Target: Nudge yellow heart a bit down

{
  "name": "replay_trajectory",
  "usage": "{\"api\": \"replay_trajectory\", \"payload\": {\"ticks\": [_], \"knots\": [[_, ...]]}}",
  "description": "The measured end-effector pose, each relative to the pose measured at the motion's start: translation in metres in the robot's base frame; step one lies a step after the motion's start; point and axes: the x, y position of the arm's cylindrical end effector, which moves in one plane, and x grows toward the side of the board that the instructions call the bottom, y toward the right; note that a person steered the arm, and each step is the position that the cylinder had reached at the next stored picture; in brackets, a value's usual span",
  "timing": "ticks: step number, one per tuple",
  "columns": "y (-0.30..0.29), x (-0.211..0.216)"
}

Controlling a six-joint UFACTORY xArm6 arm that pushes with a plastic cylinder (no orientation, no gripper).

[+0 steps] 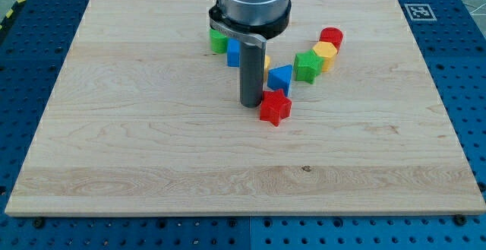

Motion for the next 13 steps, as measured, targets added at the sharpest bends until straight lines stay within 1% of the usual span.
{"api": "replay_trajectory", "payload": {"ticks": [1, 2, 3, 4, 5, 6, 7, 8, 9, 10, 13], "knots": [[-0.021, 0.0], [-0.104, -0.011], [-0.182, -0.068], [-0.191, -0.14], [-0.135, -0.188], [-0.051, -0.197], [0.022, -0.169], [0.043, -0.135], [0.043, -0.116], [0.043, -0.112], [0.043, -0.082]]}}
